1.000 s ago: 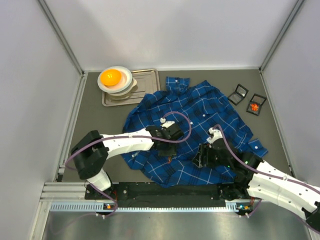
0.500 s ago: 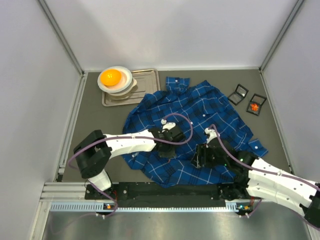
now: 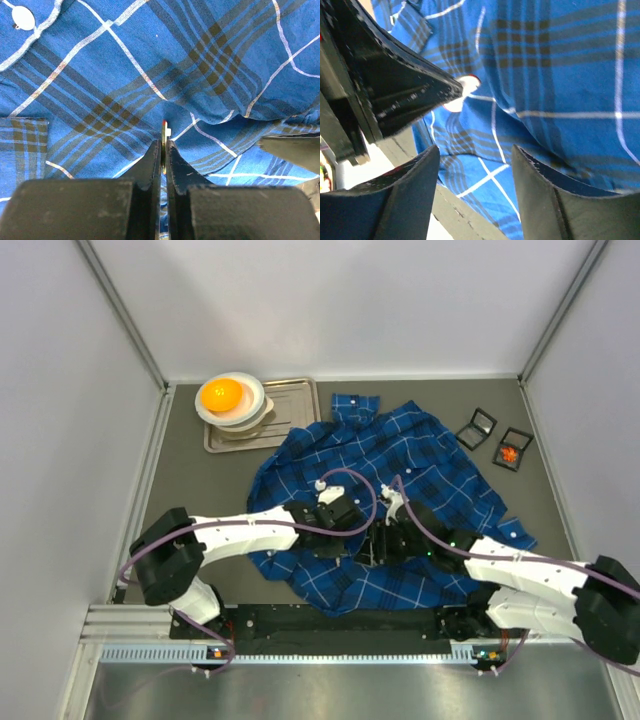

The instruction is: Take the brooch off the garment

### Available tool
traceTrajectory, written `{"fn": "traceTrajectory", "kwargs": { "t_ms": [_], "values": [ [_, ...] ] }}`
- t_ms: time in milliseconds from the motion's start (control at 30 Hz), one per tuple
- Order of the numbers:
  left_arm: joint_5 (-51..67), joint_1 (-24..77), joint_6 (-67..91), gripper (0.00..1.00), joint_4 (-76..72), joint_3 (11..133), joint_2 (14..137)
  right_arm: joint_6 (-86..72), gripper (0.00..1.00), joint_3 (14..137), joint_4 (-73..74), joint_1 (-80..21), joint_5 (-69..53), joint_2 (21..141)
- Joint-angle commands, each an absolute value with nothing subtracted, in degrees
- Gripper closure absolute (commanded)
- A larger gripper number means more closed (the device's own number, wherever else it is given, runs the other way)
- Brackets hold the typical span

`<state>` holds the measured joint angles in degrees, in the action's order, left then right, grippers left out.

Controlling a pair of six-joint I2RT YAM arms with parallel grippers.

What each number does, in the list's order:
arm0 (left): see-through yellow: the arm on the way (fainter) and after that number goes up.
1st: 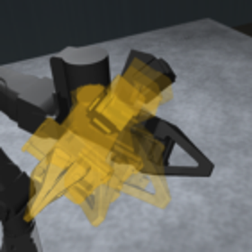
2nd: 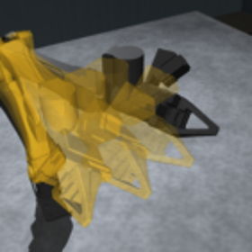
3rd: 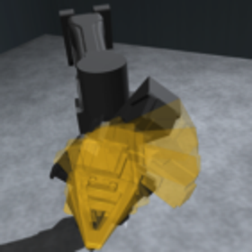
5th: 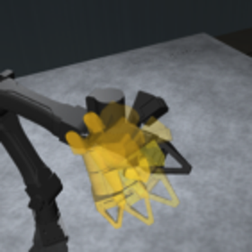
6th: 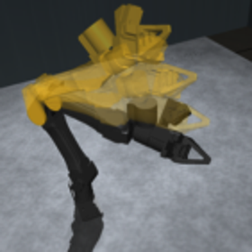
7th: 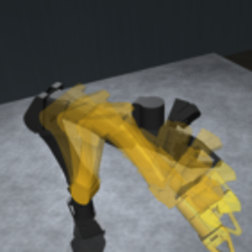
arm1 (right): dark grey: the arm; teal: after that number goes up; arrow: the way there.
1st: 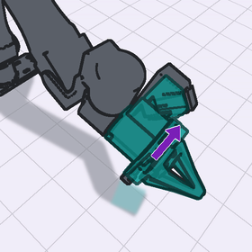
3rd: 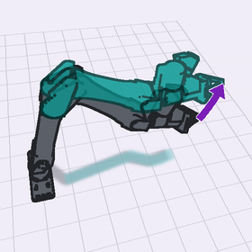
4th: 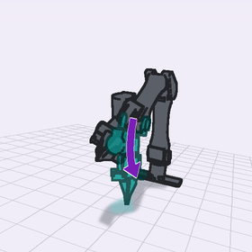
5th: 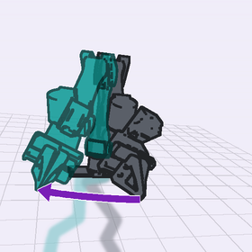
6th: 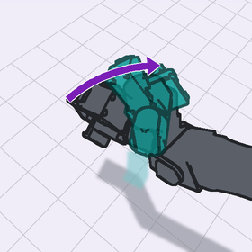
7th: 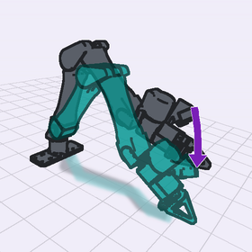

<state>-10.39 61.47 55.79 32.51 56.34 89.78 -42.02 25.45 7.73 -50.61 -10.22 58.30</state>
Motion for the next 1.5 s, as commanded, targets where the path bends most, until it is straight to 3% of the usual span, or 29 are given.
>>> {"fn": "traceTrajectory", "kwargs": {
  "t_ms": [0, 300, 600, 967, 1167, 1467],
  "values": [
    [-11.25, 62.40, 56.25, 1.00, 29.53, 55.11, 87.80, -44.91, 0.44, 28.47, -4.47, -50.01, -15.03, 63.53],
    [-14.76, 63.98, 57.39, 1.00, 25.67, 50.90, 84.47, -52.03, 0.72, 25.84, -15.02, -45.09, -19.42, 72.50],
    [-19.86, 65.30, 59.41, 1.00, 18.03, 44.39, 78.67, -56.07, 0.78, 24.26, -23.72, -45.09, -23.99, 79.62],
    [-27.41, 68.90, 60.99, 1.00, 19.95, 47.81, 82.44, -60.55, 0.79, 21.89, -25.40, -45.70, -23.55, 80.77],
    [-31.37, 71.01, 63.28, 1.00, 20.39, 47.11, 81.74, -62.58, 0.89, 20.13, -27.42, -45.70, -21.97, 81.30],
    [-34.28, 73.21, 64.07, 1.00, 20.30, 47.02, 81.04, -65.13, 0.91, 20.65, -33.04, -45.70, -24.52, 85.69]
  ]
}}
